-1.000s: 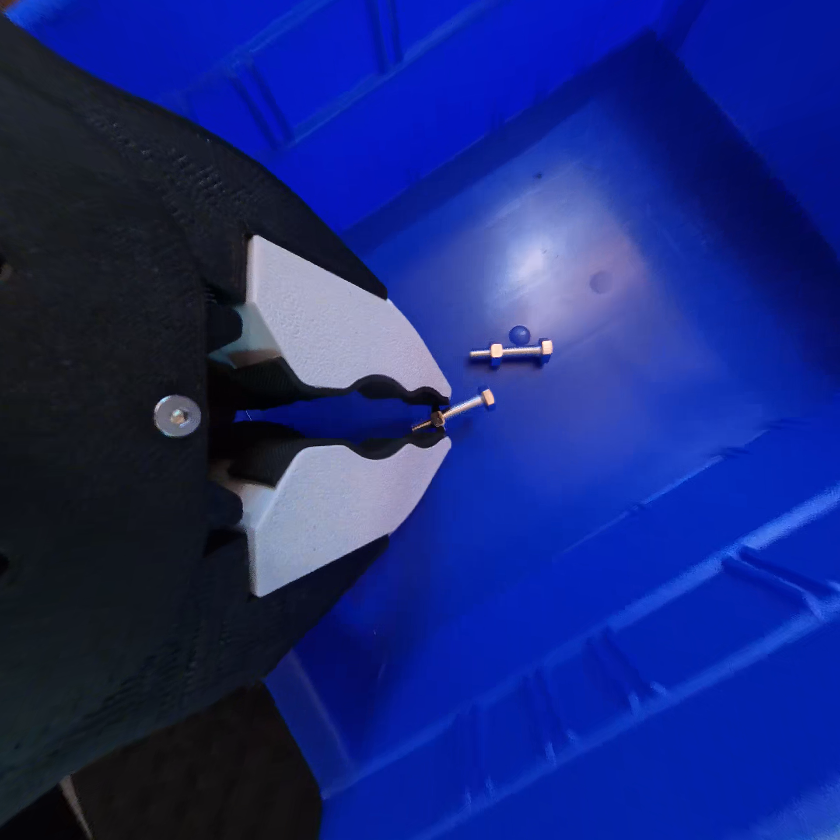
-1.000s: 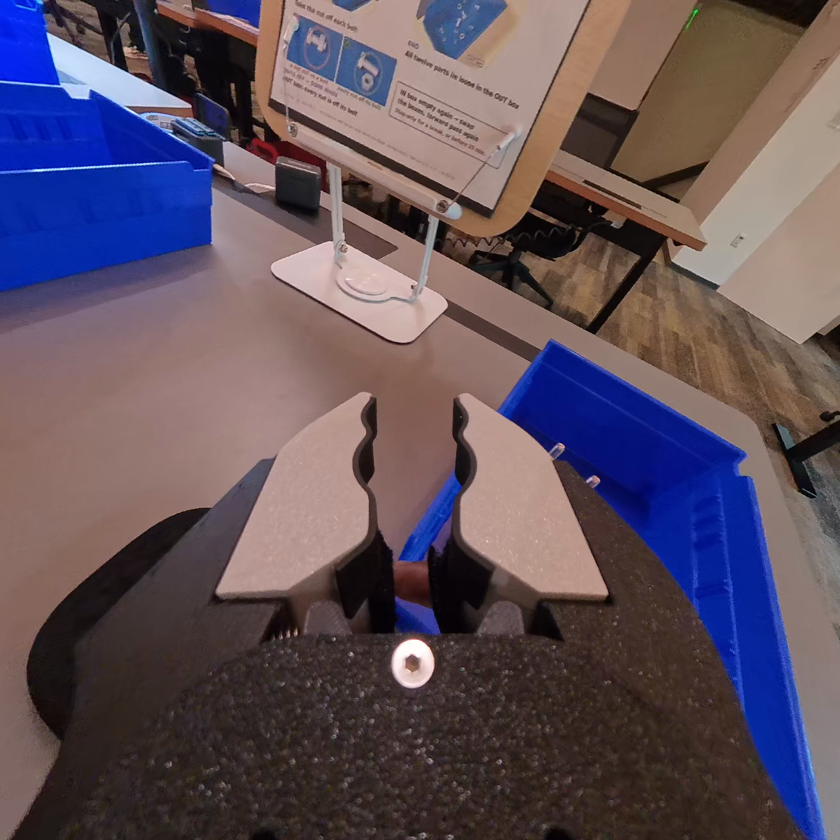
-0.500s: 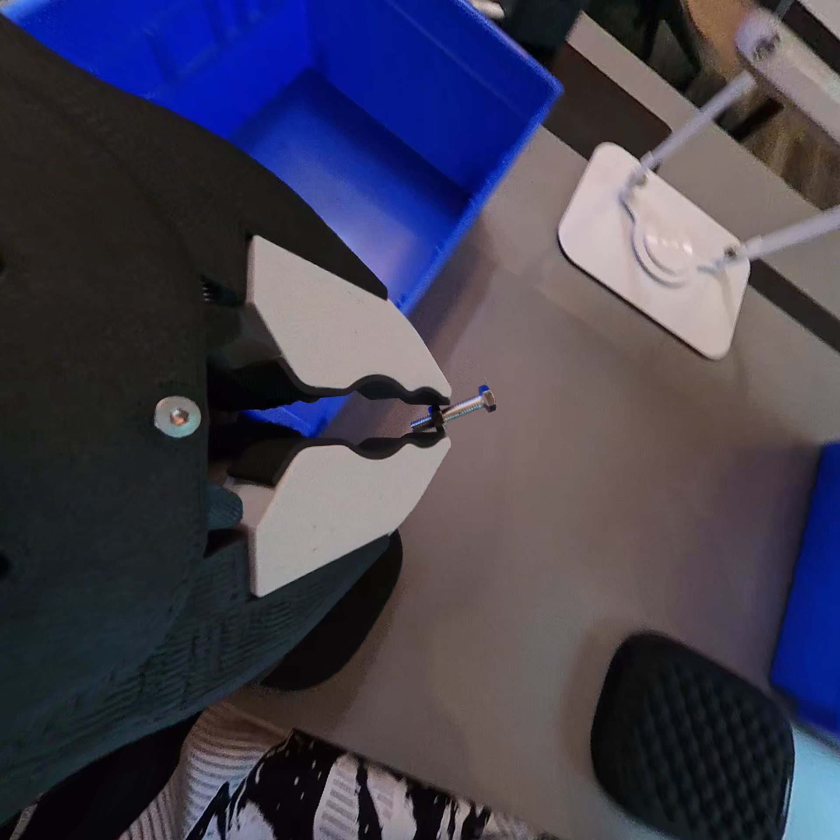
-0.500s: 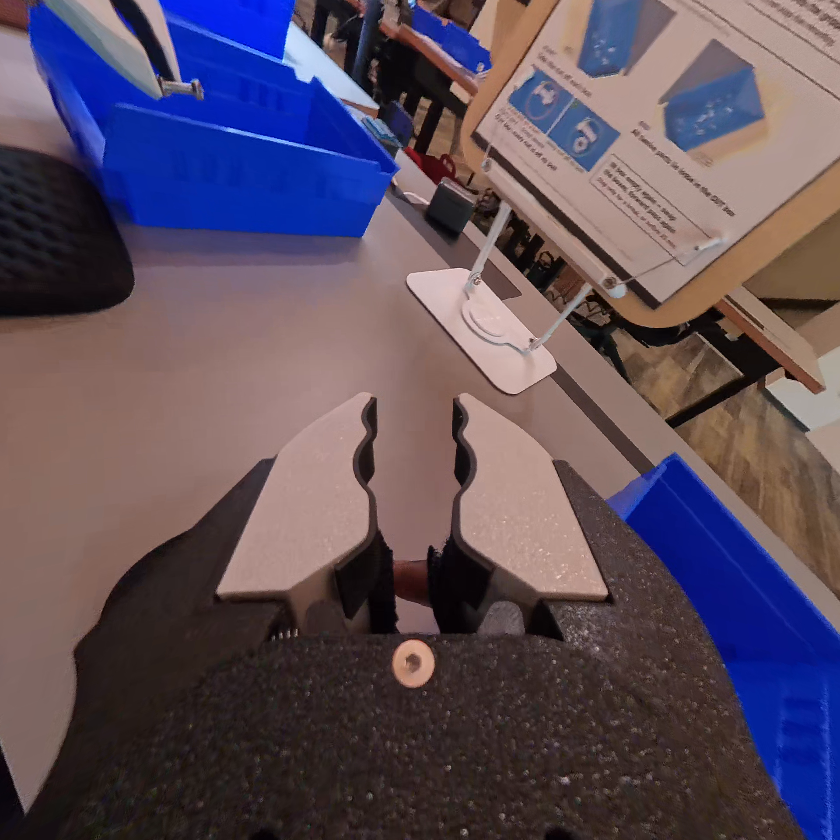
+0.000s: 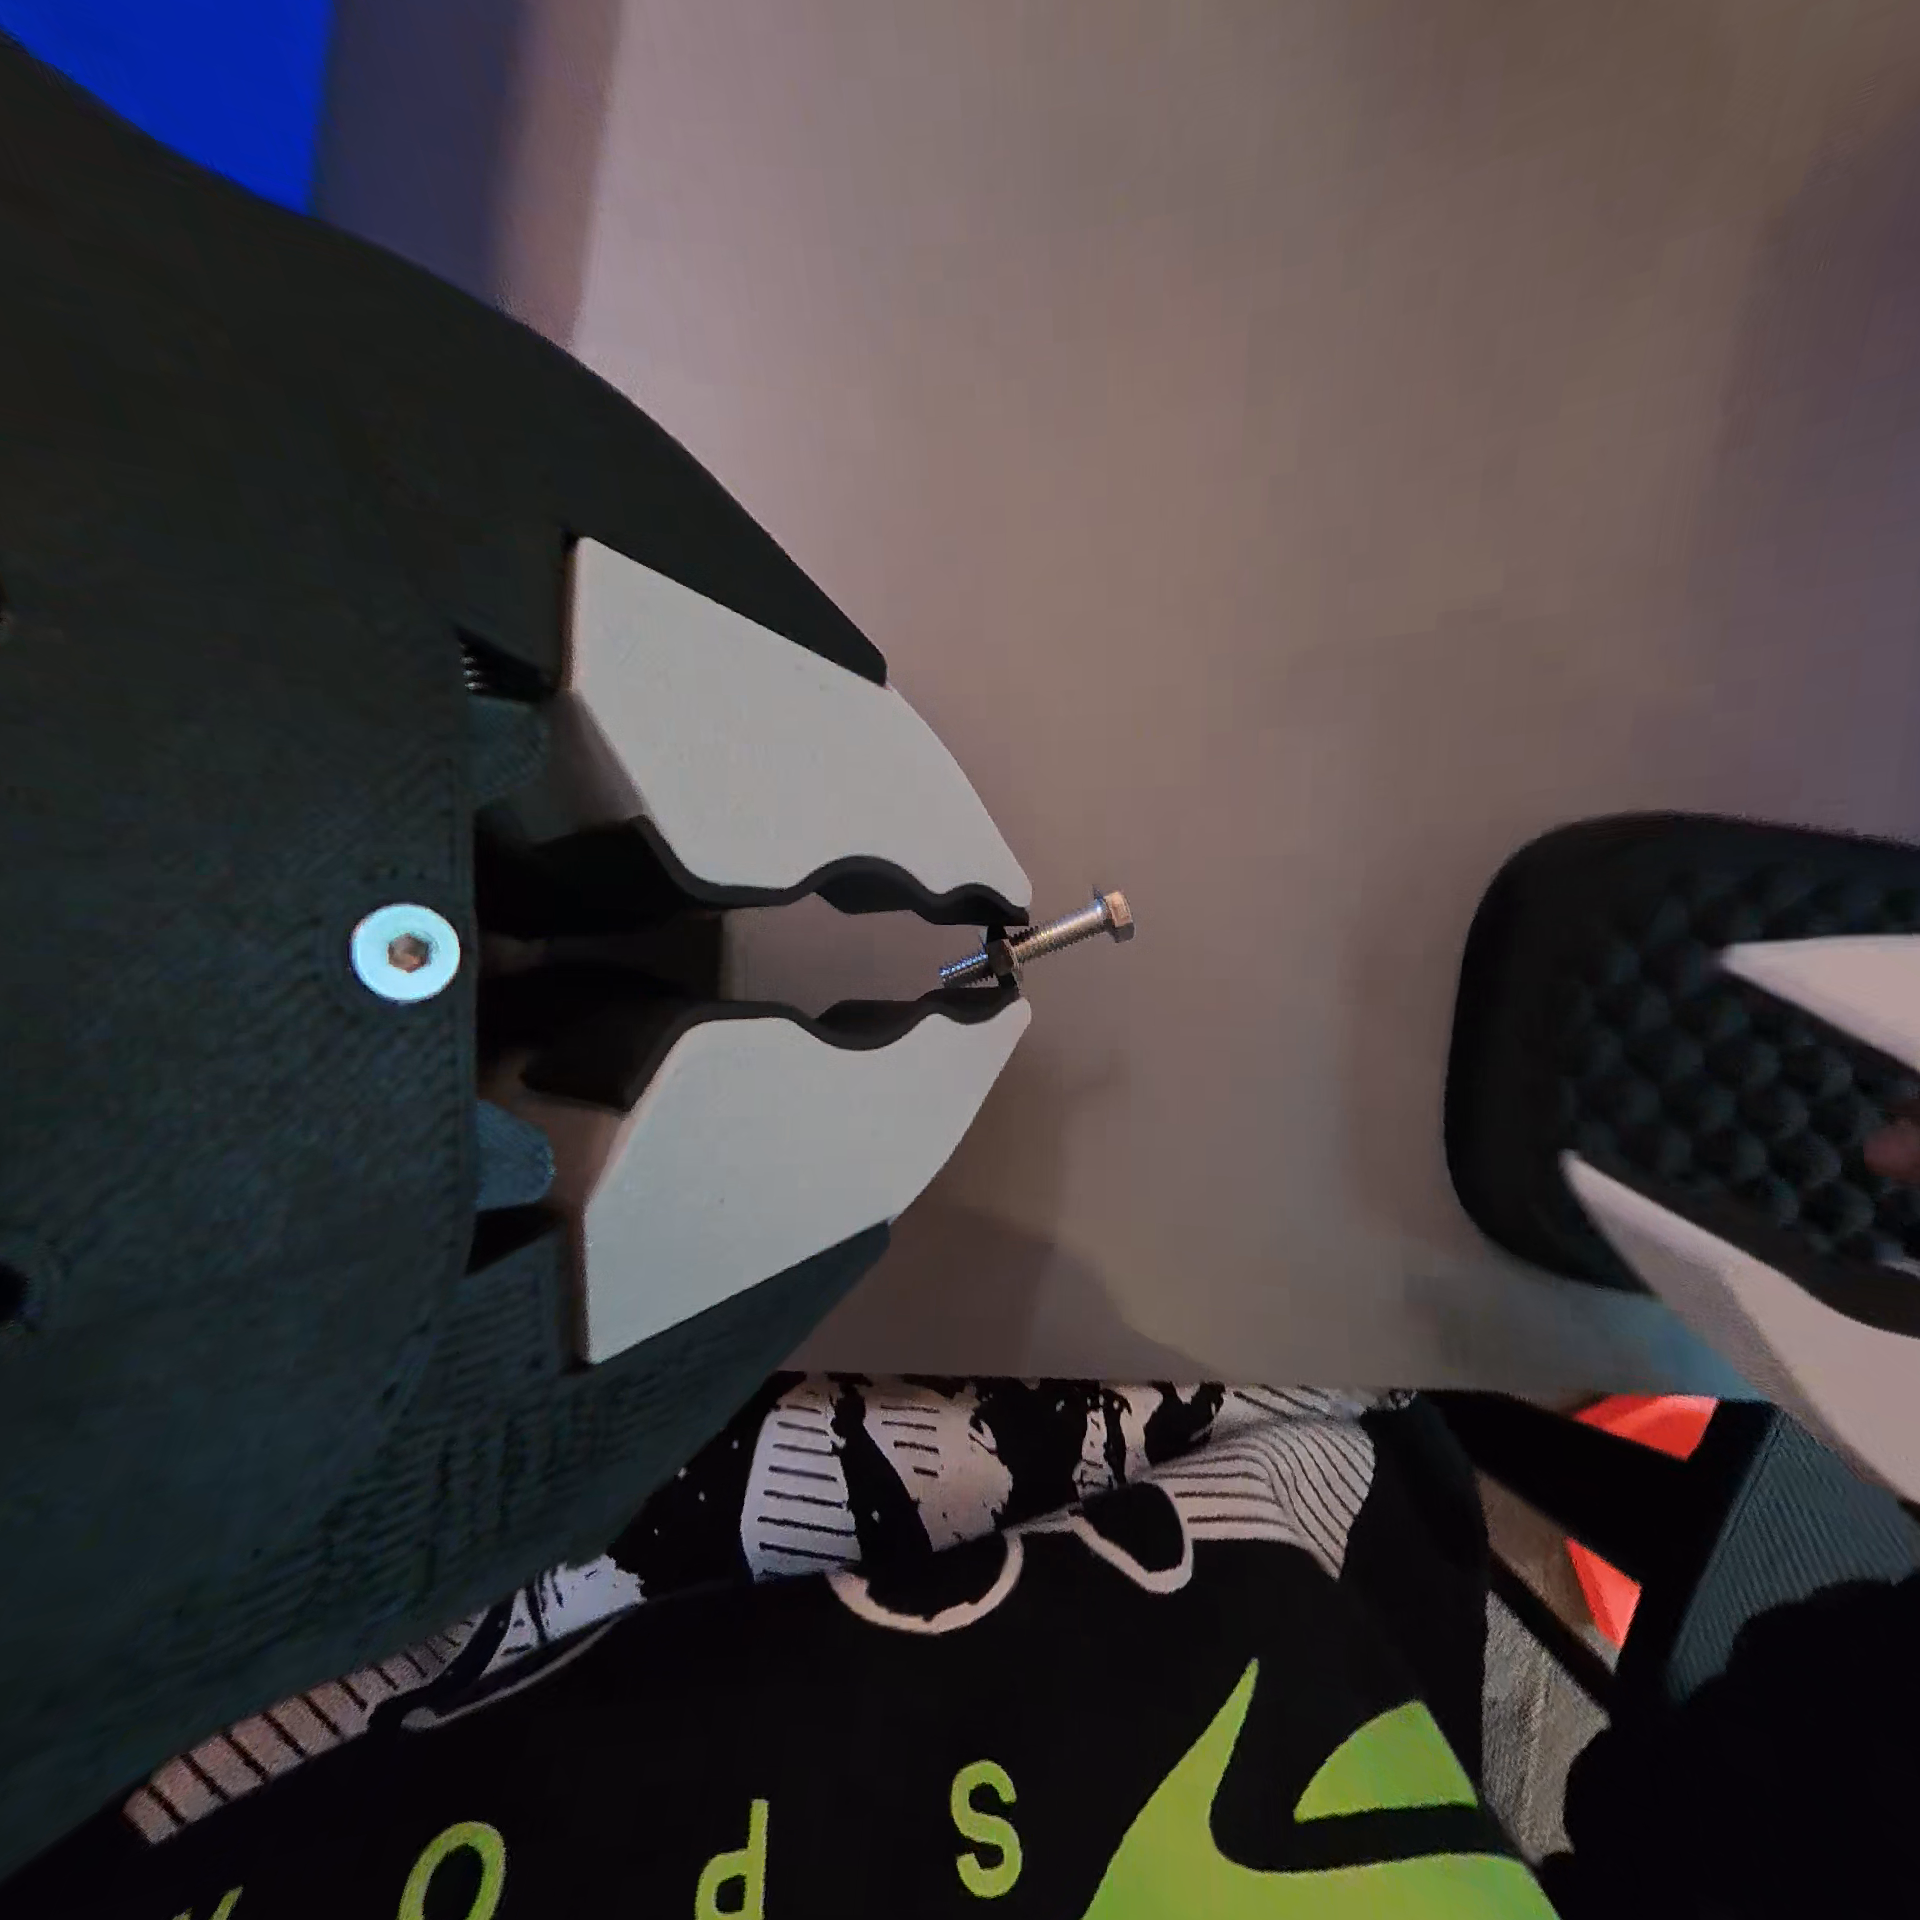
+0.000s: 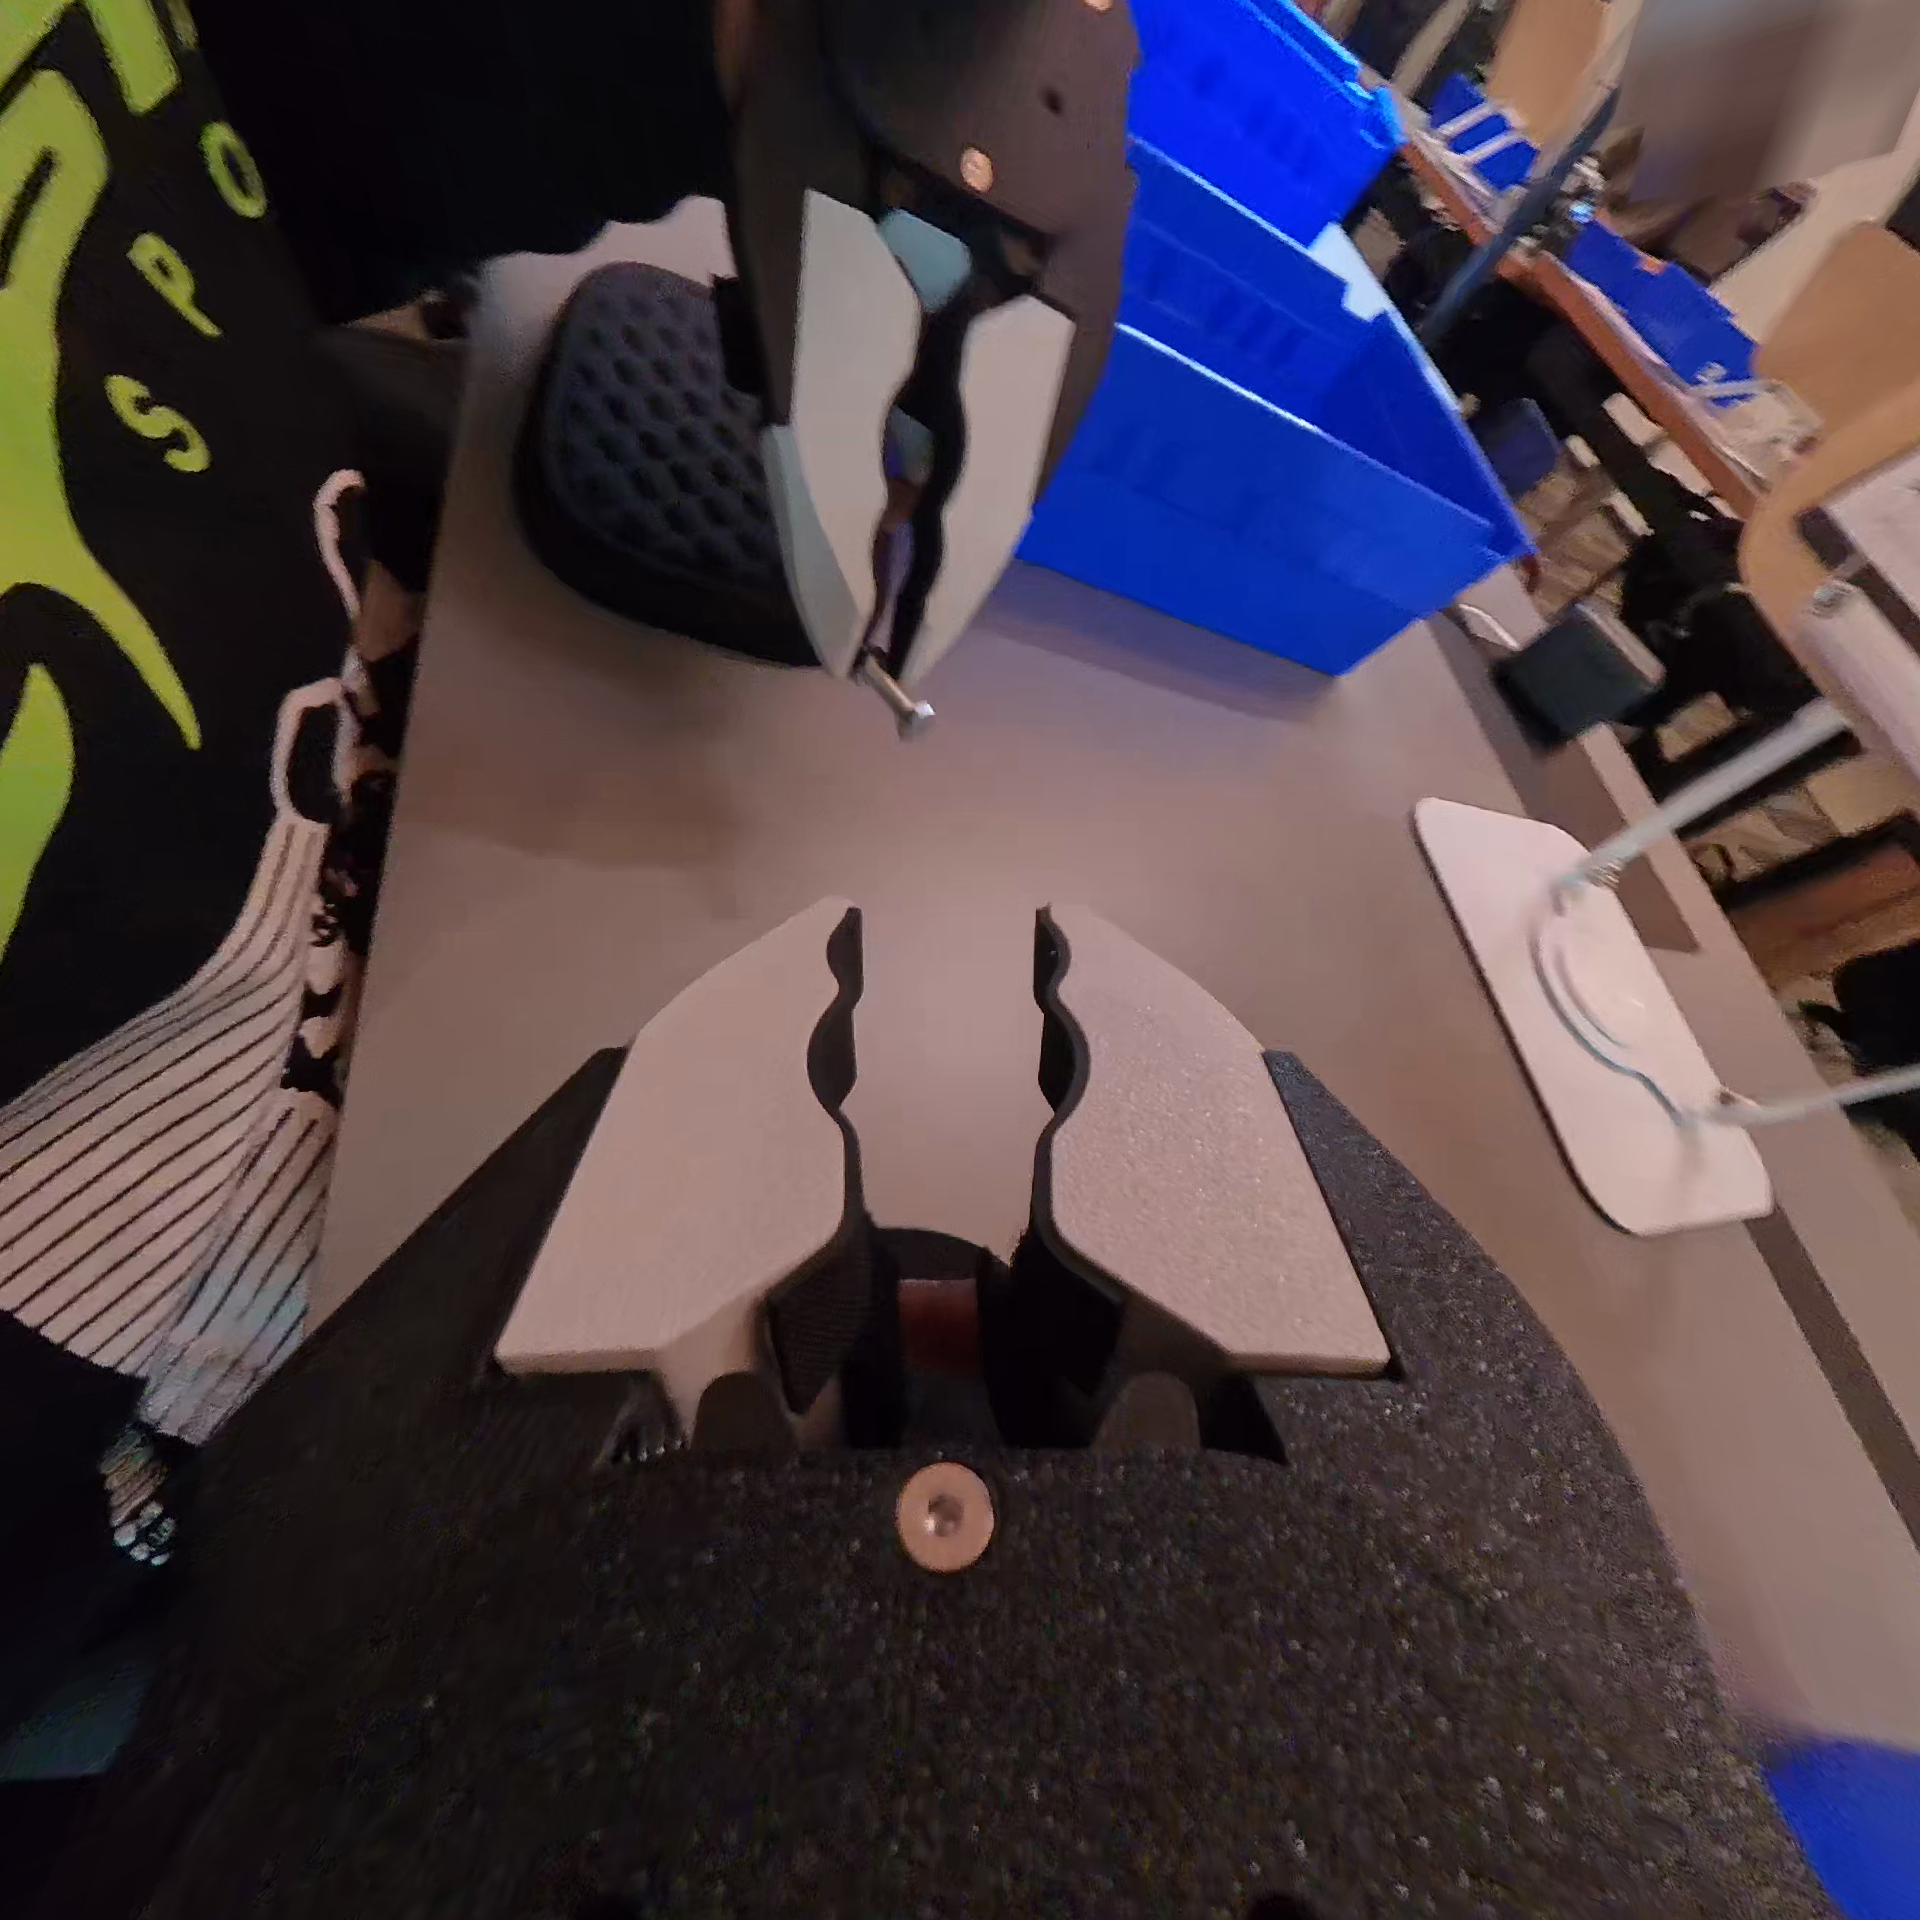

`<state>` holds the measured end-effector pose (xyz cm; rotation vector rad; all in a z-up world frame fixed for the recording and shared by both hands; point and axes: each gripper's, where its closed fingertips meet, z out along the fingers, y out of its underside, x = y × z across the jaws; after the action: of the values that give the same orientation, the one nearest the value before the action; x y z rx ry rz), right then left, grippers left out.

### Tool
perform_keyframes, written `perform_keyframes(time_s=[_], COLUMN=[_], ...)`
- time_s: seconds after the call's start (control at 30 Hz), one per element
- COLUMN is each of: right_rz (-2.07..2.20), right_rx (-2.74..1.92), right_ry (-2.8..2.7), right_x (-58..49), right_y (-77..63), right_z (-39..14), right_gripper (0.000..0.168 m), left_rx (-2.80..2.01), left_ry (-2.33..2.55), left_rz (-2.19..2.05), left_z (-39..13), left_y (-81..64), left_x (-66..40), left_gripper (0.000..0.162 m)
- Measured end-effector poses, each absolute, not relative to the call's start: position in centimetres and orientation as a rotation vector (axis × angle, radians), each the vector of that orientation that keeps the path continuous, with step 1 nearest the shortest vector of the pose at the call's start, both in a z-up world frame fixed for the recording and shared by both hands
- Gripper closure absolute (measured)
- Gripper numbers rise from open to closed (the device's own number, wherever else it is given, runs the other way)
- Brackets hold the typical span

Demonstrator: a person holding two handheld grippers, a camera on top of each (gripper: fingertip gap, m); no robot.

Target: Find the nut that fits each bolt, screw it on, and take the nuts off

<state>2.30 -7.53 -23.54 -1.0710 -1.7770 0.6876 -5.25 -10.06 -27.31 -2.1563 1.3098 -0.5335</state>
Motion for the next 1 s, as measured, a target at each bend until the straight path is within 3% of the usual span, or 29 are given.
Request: perform_keyframes(time_s=[0.57,0.77,1.0], right_rz=[0.596,0.589,0.846], right_rx=[-0.962,-0.953,-1.123], right_ry=[-2.059,-2.058,-1.822], right_x=[-1.7,-2.1,-1.8], right_y=[-10.0,-9.9,-8.5], right_z=[-28.6,-28.8,-26.6], right_gripper=[0.143,0.157,0.158], left_rx=[-2.151,-2.134,-2.024], left_ry=[1.492,1.496,1.295], left_rz=[-0.632,-0.646,-0.672], left_z=[-29.1,-28.8,-26.1], left_y=[-11.4,-11.5,-9.5], left_x=[-2.1,-2.1,-2.1], left_gripper=[0.151,0.151,0.144])
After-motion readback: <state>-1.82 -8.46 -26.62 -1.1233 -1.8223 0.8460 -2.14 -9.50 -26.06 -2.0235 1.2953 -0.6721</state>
